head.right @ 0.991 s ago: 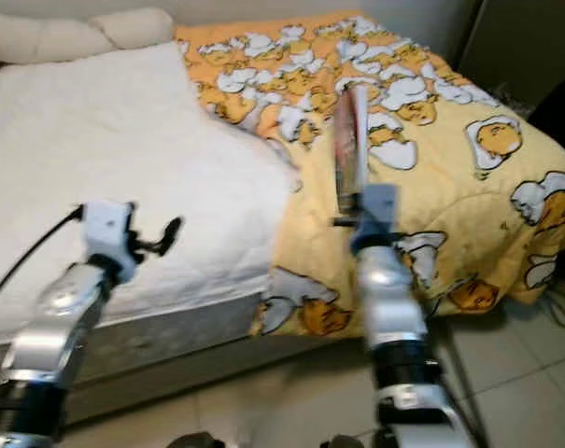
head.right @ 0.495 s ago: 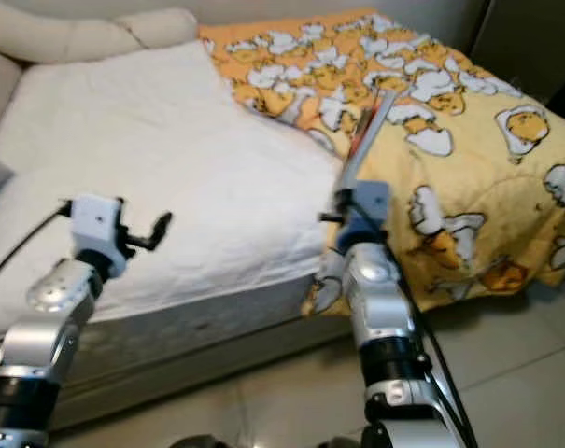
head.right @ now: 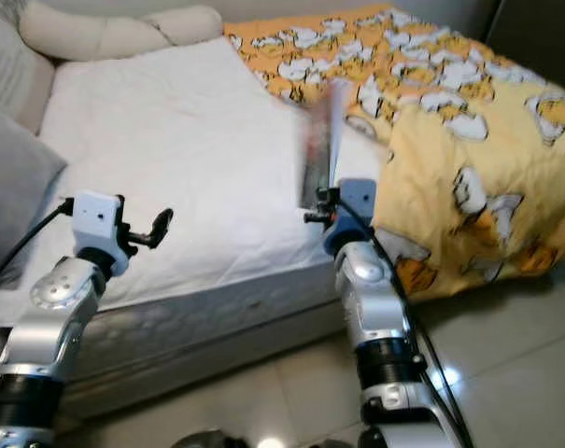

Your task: Clean up the room

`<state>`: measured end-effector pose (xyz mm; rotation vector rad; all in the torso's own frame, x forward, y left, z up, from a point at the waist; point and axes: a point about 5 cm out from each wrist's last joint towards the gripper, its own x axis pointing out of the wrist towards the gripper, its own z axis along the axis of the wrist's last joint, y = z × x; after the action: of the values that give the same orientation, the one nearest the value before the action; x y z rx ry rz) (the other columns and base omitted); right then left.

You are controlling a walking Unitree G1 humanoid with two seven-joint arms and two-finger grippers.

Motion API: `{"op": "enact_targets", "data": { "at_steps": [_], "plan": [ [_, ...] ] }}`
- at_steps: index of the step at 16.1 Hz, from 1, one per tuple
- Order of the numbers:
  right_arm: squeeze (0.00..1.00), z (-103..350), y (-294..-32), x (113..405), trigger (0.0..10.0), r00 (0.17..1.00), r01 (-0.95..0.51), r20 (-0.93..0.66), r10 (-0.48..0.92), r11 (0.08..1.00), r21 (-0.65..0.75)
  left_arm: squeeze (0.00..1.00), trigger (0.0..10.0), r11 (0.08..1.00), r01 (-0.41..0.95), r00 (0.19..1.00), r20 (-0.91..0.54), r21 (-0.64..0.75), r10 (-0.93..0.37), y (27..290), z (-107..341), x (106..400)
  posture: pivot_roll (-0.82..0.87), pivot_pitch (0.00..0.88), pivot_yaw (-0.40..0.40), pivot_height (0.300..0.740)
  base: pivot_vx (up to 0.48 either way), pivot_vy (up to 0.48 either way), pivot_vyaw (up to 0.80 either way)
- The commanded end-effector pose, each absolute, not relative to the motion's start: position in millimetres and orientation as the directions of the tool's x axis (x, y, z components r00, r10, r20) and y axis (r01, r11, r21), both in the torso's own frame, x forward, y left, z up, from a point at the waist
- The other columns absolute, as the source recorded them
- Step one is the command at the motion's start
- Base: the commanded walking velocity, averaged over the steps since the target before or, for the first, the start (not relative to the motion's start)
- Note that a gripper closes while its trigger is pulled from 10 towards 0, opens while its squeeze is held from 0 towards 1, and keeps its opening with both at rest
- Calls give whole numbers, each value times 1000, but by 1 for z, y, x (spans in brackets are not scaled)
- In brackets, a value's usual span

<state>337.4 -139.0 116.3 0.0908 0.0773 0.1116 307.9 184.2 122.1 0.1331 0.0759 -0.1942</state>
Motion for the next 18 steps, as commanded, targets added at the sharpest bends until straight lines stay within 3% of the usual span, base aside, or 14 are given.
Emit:
{"op": "enact_targets", "data": {
  "at_steps": [1, 3, 9, 11, 15, 18],
  "plan": [
    [0, 127, -140, 339, 10000, 993, -112, -27, 115, 988, 109, 0, 10000, 972, 188, 981, -79, 138, -179, 186, 125, 308, -13, 0, 63, 740, 0, 394, 0],
    [0, 128, -139, 339, 10000, 992, -116, -27, 120, 987, 111, 0, 10000, 976, 173, 984, -67, 130, -166, 186, 126, 308, -12, 0, 61, 740, 0, 343, 0],
    [0, 131, -132, 335, 10000, 987, -157, -7, 159, 978, 138, 0, 10000, 983, 142, 990, -35, 120, -139, 188, 131, 308, -12, 0, 59, 740, 0, 0, 0],
    [0, 130, -128, 334, 10000, 981, -189, -19, 191, 978, 90, 0, 10000, 986, 125, 992, -32, 115, -122, 191, 131, 308, -12, 0, 59, 740, 0, 0, 0],
    [0, 130, -127, 334, 10000, 979, -201, -22, 204, 976, 85, 0, 10000, 988, 93, 995, -47, 128, -87, 196, 128, 307, -11, 0, 53, 740, 123, 0, 784],
    [0, 127, -127, 333, 10000, 977, -207, -35, 211, 973, 105, 0, 10000, 988, 97, 995, -48, 124, -91, 195, 127, 306, -9, 0, 48, 740, 260, 0, 0]
  ]
}}
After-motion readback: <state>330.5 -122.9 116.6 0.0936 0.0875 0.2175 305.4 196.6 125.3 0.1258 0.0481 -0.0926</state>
